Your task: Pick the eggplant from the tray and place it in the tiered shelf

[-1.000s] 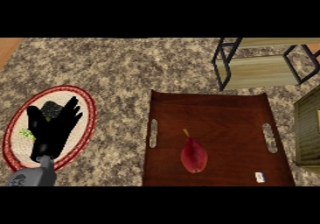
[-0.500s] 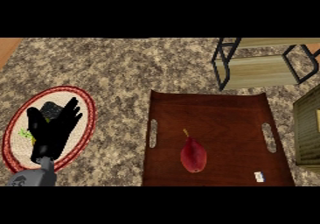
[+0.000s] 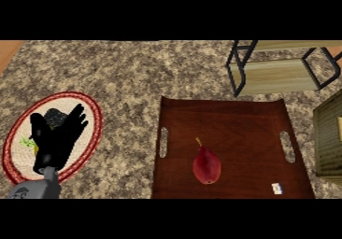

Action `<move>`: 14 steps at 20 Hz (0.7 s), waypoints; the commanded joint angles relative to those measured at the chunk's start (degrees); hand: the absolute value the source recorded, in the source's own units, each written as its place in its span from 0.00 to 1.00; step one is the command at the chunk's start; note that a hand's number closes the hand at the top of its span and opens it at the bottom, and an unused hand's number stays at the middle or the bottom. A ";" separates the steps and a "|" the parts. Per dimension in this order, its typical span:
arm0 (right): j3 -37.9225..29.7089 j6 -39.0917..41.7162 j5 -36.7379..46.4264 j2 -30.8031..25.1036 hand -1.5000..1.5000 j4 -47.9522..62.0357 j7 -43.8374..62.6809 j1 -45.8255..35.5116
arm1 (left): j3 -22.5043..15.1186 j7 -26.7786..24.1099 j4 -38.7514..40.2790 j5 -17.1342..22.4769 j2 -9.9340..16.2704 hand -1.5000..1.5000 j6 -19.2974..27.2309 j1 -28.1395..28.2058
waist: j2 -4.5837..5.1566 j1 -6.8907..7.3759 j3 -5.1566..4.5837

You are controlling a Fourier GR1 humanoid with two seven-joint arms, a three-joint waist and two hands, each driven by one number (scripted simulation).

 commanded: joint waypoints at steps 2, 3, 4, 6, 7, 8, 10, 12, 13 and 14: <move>-6.31 0.16 -5.72 -0.63 0.00 3.10 2.70 -3.16 | -1.76 0.33 0.59 -1.20 -1.55 0.50 0.37 2.47 | 0.29 0.32 -0.39; -7.71 -0.57 -6.98 -0.55 0.00 3.54 3.02 -3.74 | -1.68 -1.54 2.98 -2.40 -2.71 0.50 2.03 0.38 | 0.47 0.03 -0.41; -8.38 0.19 -7.70 -1.57 0.00 3.65 1.12 -1.90 | -0.56 0.57 1.70 0.22 -1.78 0.50 -0.01 0.77 | 0.34 -0.12 -0.39; -11.17 2.09 -10.39 -3.79 0.00 4.67 1.64 -1.77 | 0.80 -1.81 2.01 1.06 -0.05 0.50 -2.16 3.66 | 0.37 0.11 -0.38; -12.66 -0.25 -11.62 -2.98 0.00 5.04 2.78 -2.37 | 0.60 0.25 2.53 0.07 -0.35 0.50 -0.34 -0.22 | 0.46 -0.18 -0.37; -13.23 -0.36 -12.34 -2.57 0.00 5.38 5.67 -4.76 | 0.90 0.48 1.07 0.95 0.19 0.50 -1.38 0.81 | 0.32 0.19 -0.40; -15.10 -3.07 -13.45 -4.67 0.00 5.65 3.84 -2.01 | -1.55 0.88 -1.82 -0.19 -1.49 0.50 -0.77 3.68 | 0.36 0.46 -0.33; -14.76 -7.13 -12.84 -4.78 0.00 4.62 5.98 -3.40 | 0.73 1.20 3.11 0.69 -0.50 0.50 -1.04 -0.39 | 0.37 -0.49 -0.42; -14.61 -5.49 -12.43 -8.01 0.00 5.21 7.83 -5.11 | -0.78 1.55 0.33 -0.41 -1.52 0.50 0.04 0.49 | 0.47 0.13 -0.39; -14.39 -8.68 -11.82 -7.83 0.00 4.39 5.57 -3.47 | -0.73 1.57 -0.15 -1.25 -0.99 0.50 0.57 0.94 | 0.50 0.19 -0.38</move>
